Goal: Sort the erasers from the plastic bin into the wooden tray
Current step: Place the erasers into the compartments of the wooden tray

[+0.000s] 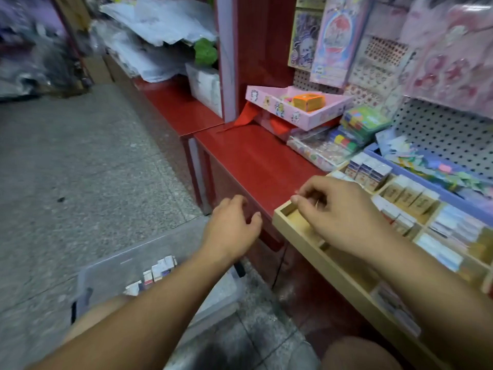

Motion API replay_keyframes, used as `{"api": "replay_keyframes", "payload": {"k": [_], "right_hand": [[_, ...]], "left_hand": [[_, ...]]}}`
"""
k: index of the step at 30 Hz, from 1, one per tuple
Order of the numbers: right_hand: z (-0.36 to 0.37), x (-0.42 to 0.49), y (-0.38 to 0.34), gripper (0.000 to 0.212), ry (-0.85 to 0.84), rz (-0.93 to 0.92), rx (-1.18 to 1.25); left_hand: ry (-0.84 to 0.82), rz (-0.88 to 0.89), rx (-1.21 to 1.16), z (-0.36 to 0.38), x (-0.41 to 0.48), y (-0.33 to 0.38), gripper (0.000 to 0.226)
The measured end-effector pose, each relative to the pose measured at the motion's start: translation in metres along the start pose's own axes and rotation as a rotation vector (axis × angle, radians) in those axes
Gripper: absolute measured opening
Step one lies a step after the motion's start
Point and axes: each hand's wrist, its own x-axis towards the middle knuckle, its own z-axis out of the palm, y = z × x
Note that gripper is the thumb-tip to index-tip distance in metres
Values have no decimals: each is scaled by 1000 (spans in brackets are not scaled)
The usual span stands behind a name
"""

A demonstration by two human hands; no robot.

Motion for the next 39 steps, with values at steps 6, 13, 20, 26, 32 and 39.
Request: {"api": "replay_keyframes", "payload": {"k": [6, 13, 20, 26, 32, 39], "right_hand": [[92, 0, -44, 17, -349, -134, 1], [238, 49, -32, 29, -716, -101, -262], [353, 87, 9, 46, -606, 35, -392], [398, 88, 24, 36, -451, -5, -297], [407, 82, 22, 48, -403, 58, -297], [411, 83, 15, 63, -409, 120, -325]], "left_hand": [[34, -303, -31, -26, -41, -106, 38], [90, -710, -231, 6, -73, -267, 26], [169, -985, -514, 77, -49, -375, 35], [357, -1212, -809, 145, -18, -423, 42], [621, -1345, -999, 152, 1, -423, 37], [779, -1360, -1093, 156, 11, -423, 38]]}}
